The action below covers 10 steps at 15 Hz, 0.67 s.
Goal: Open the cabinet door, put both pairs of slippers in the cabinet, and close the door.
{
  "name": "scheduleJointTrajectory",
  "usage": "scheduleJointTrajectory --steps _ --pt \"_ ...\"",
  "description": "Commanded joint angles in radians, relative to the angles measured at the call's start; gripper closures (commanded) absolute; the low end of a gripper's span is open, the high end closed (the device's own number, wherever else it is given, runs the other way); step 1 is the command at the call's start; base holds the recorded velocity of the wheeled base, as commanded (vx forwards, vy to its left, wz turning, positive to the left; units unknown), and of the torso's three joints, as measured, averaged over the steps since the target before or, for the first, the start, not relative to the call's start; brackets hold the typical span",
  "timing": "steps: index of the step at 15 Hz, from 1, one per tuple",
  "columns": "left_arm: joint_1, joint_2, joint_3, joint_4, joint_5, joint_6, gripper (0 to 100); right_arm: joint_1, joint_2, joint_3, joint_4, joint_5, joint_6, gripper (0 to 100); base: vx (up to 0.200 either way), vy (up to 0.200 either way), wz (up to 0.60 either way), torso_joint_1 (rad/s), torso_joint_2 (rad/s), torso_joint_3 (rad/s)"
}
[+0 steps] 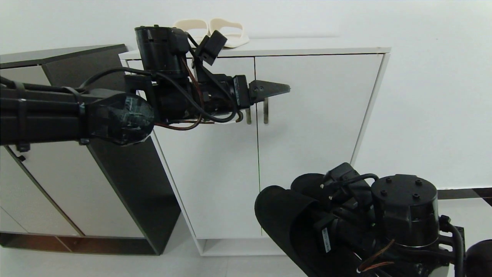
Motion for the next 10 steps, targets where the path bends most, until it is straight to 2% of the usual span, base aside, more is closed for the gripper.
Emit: scheduleJointTrajectory --steps 1,2,10 --pt "-0.001 0.054 -0.05 -0.002 0.024 0.018 0 0.0 0.001 0.0 0.0 0.0 0.0 100 0.0 0.0 0.0 0.0 0.0 0.0" --pt "-0.001 0.072 -0.075 0.0 0.033 0.033 0 0.0 0.001 0.0 0.0 0.0 0.0 100 0.0 0.0 0.0 0.0 0.0 0.0" --pt "0.042 0.126 -0.113 0.004 0.036 0.033 0 0.0 0.001 0.0 0.0 0.0 0.0 100 0.0 0.0 0.0 0.0 0.0 0.0"
